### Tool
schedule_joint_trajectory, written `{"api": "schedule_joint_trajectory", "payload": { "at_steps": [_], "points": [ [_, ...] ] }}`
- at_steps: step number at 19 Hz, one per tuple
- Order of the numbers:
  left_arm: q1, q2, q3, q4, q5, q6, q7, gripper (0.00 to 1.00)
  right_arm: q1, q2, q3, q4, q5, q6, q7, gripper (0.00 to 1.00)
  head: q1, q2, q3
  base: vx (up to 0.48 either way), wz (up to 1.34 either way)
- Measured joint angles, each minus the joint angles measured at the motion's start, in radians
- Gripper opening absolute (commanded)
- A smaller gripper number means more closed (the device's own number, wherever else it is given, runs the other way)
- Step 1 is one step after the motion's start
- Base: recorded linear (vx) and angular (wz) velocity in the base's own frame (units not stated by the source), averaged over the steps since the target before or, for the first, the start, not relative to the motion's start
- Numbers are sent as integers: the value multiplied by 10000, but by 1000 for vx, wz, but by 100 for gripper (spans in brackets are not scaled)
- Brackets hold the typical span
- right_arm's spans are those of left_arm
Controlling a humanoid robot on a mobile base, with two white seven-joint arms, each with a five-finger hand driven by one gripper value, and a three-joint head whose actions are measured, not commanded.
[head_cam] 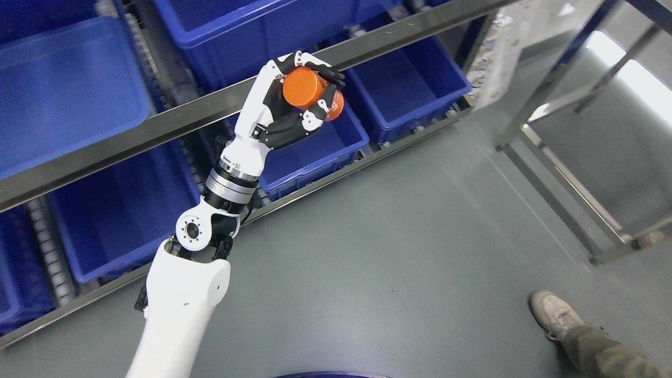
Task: Grab orange capacitor from left shelf to right desk
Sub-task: 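Carry the capacitor in the left hand toward the red tray on the table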
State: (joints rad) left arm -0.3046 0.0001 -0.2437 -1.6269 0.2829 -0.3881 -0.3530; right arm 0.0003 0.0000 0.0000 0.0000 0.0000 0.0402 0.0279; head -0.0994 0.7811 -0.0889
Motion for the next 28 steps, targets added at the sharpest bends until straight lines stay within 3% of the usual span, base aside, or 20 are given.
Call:
{"api": "schedule_joint_trajectory", "payload": {
  "at_steps": [12,28],
  "points": [
    [-644,0,-914,-56,8,517,209,2,-2,0,0,0,0,1,37,100,0,0,0,177,-694],
    [-2036,0,-1620,496,21,1215,812,3,-3,0,0,0,0,1,44,100,0,0,0,330,-362]
  ]
}}
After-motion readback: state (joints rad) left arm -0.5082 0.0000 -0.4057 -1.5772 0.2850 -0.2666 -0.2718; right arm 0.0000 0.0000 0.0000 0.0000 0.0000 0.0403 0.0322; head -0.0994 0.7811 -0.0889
